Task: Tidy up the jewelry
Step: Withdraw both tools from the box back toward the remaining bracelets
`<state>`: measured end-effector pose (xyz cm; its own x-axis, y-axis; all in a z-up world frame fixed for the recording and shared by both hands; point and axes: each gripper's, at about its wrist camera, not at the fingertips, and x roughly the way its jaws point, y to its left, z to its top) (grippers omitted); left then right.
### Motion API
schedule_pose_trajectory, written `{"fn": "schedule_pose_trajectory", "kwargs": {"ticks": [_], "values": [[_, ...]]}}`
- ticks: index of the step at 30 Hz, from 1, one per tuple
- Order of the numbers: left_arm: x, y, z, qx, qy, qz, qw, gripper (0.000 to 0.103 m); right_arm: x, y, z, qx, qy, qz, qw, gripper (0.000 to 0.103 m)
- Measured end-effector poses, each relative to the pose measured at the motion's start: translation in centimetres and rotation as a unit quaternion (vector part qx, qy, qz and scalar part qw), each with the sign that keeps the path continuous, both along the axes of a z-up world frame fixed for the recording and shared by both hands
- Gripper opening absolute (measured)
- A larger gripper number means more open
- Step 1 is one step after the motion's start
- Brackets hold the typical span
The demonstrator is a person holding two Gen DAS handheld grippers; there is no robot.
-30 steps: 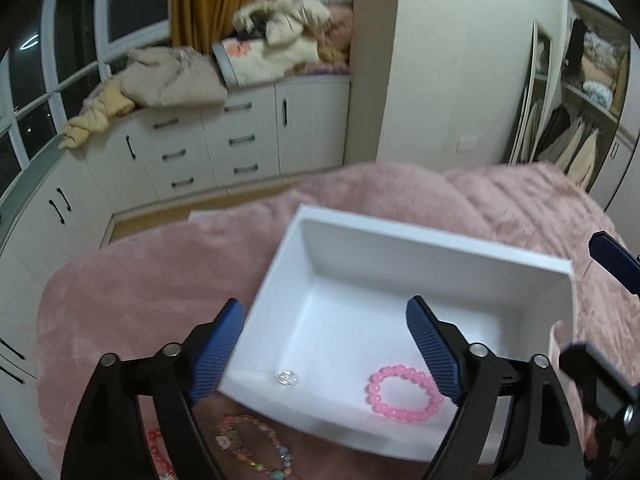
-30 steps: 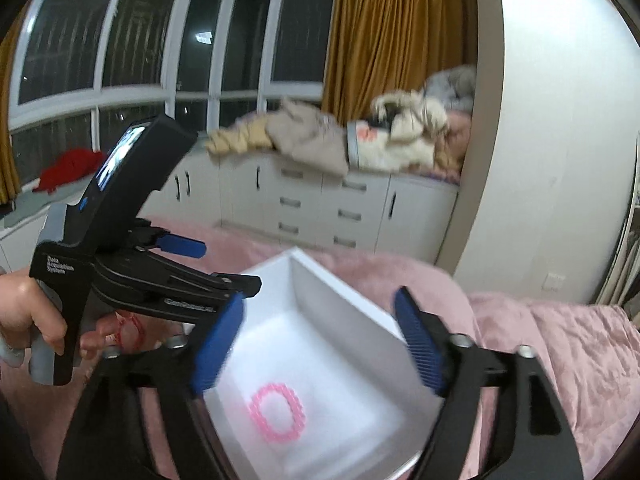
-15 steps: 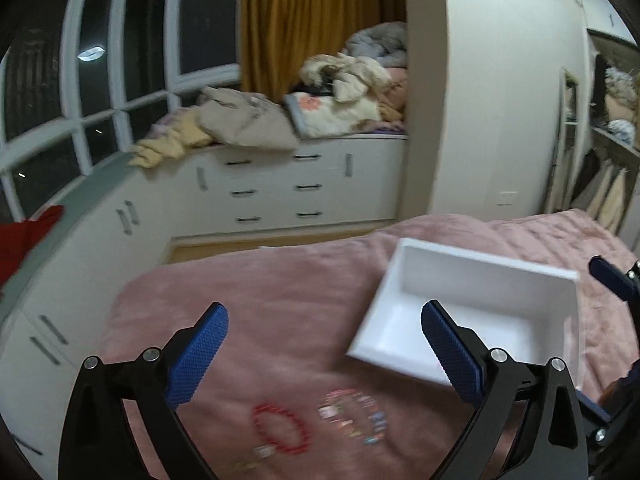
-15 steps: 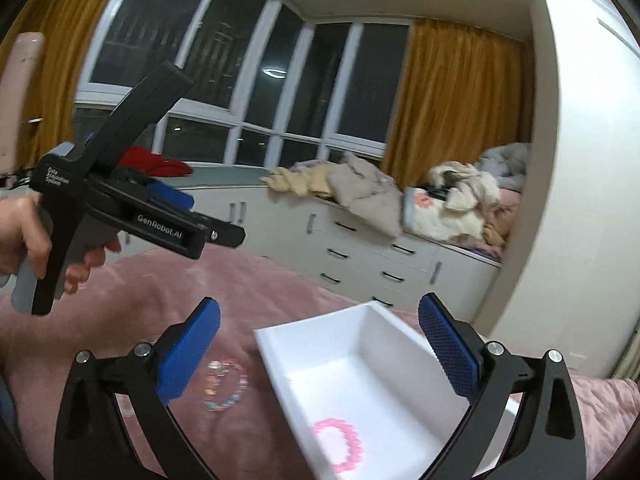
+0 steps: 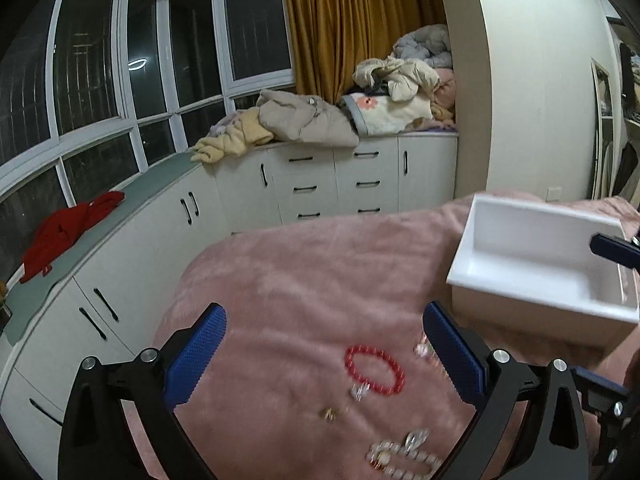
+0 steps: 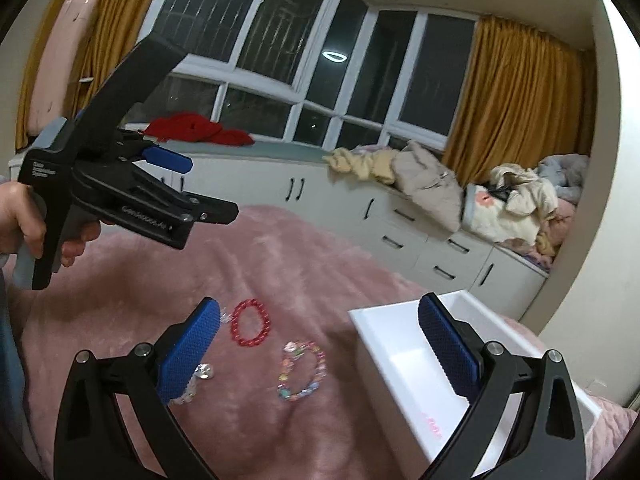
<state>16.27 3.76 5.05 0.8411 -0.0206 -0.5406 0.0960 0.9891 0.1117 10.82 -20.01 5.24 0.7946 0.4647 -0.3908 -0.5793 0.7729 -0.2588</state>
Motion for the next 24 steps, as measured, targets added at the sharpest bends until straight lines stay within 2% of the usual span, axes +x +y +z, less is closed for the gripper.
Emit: {"fn": "schedule_pose_trajectory", "kwargs": {"ticks": [11,13,21,24], "values": [[-0.4,2.7,-8.6,-0.028,0.065,-0.02,0.9973,0.1,1.4,3.8,-5.3,-0.052,0.081,0.04,0.995,0.077],[-0.1,2.9,-9.6,-0.028,0.076,-0.021,0.9965,0.1,2.0,4.1,-6.3,-0.057,0.102,0.041,0.992,0.076],[1.5,3.0,-12.4,-0.024,0.114,-0.023,0.9929,0.099,4.6,4.5,-10.0,-0.067,0.167,0.031,0.983,0.057],[1.9,3.0,-13.0,-0.022,0.121,-0.024,0.9921,0.091,5.2,4.4,-11.0,-0.07,0.179,0.025,0.981,0.054]]}}
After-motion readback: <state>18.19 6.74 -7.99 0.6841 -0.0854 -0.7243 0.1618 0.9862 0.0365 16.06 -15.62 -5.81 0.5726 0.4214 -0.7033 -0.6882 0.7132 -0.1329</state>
